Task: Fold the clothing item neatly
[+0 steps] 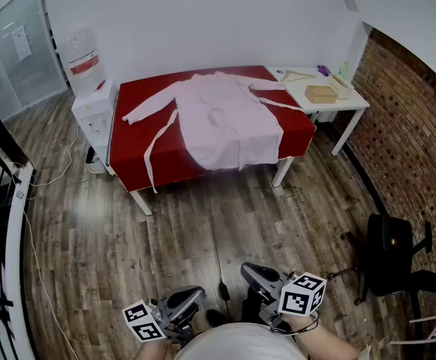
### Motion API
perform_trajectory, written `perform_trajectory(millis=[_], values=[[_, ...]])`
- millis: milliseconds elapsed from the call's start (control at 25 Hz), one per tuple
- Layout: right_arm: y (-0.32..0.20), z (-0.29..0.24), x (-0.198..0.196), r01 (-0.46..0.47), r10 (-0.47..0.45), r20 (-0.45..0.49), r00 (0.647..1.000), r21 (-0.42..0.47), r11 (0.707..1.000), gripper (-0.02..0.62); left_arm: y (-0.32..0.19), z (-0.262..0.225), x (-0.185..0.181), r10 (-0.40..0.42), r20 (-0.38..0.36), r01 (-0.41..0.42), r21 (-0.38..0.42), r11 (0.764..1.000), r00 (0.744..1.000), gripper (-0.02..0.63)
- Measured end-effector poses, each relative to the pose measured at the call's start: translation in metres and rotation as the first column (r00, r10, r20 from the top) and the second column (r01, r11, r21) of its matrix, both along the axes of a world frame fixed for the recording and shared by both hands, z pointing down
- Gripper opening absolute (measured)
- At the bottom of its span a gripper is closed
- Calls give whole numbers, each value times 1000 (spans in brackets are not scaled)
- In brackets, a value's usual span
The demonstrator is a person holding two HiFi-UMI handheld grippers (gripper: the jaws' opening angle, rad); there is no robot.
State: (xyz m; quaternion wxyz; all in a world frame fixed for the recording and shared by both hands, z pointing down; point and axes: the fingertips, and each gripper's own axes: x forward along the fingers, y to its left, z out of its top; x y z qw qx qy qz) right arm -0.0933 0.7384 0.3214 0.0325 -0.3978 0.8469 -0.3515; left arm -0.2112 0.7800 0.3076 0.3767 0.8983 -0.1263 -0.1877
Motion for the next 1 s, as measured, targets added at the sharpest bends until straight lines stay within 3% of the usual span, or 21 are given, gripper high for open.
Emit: perform_trajectory(millis=[480,1000], values=[[-66,12,9,27,-27,28,999,-11,1000,15,-54,5,13,-29,49,30,-14,999,998,5],[-200,12,51,99,-98,40,994,-23,995,15,-183,-12,48,-154,102,153,18,988,983,5]])
